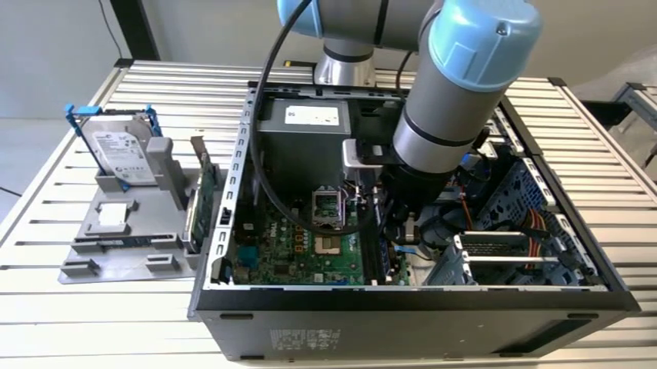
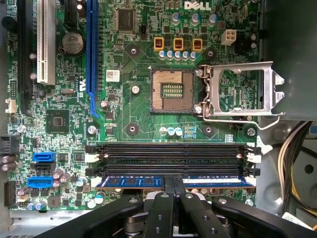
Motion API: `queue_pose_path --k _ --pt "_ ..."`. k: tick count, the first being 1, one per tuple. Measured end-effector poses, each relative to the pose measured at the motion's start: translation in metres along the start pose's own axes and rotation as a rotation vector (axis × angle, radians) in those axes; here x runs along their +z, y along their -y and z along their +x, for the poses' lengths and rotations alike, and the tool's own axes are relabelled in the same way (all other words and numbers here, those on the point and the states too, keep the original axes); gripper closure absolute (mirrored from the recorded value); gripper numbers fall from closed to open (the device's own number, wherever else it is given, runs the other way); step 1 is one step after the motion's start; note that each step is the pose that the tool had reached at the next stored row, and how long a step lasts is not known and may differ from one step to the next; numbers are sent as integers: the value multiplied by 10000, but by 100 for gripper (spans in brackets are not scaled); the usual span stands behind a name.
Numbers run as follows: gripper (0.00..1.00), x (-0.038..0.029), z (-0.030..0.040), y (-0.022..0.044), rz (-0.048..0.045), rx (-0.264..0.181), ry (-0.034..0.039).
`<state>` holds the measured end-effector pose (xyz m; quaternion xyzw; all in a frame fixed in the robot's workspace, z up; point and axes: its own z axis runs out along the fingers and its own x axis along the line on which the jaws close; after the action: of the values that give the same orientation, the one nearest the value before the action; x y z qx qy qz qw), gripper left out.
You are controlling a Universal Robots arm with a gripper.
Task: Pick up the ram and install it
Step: 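Press down the ram until it locks into place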
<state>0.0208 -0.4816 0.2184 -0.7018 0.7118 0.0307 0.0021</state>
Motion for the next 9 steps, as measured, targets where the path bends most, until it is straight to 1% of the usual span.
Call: queue_pose_path --k 3,5,6,7,8,9 --pt "100 -3 -1 -1 1 2 4" --pt "100 -20 -2 -1 3 1 15" --pt "100 -35 -5 -2 5 1 30" --pt "100 -58 -7 -2 4 0 30" --pt "100 -90 -6 -4 -1 1 7" --pt "100 -113 -6 -5 -1 0 7"
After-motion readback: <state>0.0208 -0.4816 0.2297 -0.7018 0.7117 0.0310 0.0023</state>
